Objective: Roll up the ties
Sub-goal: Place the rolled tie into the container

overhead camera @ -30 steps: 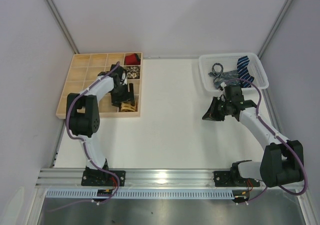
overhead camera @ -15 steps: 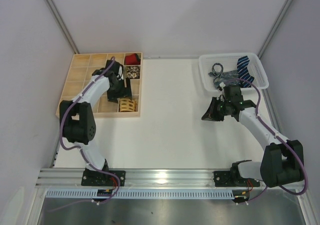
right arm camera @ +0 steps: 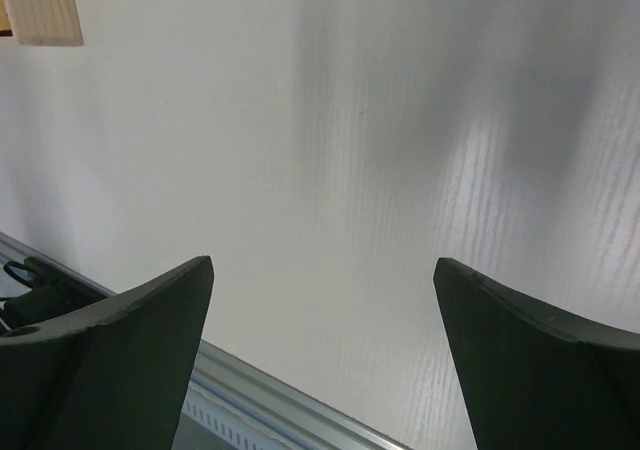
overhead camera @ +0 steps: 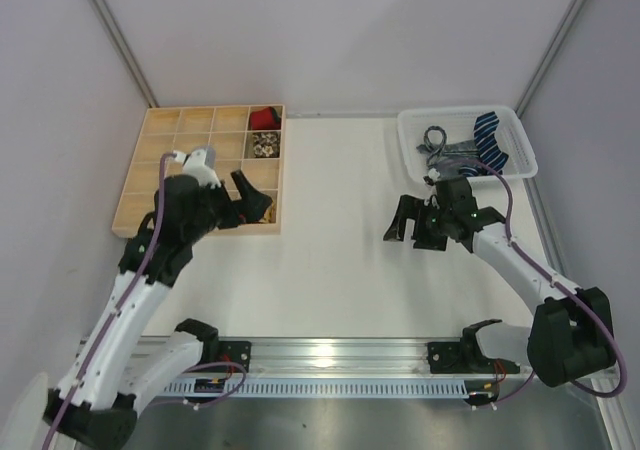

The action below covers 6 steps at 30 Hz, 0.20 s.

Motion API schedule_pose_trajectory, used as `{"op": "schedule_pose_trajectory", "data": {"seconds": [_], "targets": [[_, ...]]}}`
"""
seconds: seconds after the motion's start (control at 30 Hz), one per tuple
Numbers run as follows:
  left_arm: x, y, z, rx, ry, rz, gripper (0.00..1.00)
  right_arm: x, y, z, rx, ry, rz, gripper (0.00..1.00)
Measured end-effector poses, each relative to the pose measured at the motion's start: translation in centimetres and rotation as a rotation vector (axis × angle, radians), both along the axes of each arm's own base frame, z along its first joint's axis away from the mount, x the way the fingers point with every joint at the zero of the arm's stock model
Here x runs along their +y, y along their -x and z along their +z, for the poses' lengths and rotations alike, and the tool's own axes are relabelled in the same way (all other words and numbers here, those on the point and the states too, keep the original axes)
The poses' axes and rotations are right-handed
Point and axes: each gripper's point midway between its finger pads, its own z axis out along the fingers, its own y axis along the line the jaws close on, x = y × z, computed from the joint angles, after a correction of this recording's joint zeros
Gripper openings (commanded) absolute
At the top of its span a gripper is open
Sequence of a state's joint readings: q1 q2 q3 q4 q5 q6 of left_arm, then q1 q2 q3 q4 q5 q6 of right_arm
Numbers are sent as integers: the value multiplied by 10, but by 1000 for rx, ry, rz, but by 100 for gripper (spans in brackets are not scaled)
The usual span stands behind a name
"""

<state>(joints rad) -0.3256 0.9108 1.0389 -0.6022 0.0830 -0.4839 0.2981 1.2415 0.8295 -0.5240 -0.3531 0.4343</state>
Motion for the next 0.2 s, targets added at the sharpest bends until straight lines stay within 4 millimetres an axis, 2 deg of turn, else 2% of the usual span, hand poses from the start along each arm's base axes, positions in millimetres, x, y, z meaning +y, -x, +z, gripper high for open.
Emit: {"op": "schedule_pose_trajectory", "data": {"seconds": [0.07, 0.2], "targets": [[-8, 21, -5, -29, 57, -34, 100, -4, -1, 0, -20, 15, -16, 100], [-28, 53, -31, -11, 131, -127, 100, -4, -5, 2, -86, -5, -34, 100]]}}
